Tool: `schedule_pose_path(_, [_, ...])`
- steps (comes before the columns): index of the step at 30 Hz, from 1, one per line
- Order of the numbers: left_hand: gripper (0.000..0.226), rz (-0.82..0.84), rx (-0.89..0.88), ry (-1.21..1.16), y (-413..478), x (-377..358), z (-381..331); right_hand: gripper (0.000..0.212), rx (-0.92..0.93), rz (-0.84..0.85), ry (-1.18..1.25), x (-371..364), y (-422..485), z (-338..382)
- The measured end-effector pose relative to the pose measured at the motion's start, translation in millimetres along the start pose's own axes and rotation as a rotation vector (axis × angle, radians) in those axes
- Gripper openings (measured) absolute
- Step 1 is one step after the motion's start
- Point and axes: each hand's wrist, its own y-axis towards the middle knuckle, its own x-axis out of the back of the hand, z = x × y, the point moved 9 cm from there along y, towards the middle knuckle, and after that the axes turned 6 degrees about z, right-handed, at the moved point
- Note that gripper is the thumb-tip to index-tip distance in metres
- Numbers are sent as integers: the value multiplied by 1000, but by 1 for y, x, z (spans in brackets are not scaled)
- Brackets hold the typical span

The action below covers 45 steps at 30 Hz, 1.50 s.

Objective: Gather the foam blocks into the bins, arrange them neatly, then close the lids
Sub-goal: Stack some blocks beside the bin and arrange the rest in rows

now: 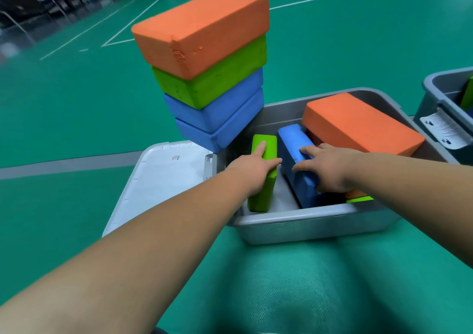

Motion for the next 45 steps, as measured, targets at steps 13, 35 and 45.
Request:
schedule_pose_path(13, [51,-186,31,-55,10,2,9,75,26,-43,1,-4,2,0])
schedule_pose_path(35, [42,-217,6,79,20,11,-2,77,53,-89,10,-8,0,-4])
schedule_pose_path(45, [33,-227,-71,-120,0,13,10,61,-7,-179,-18,8,10,6])
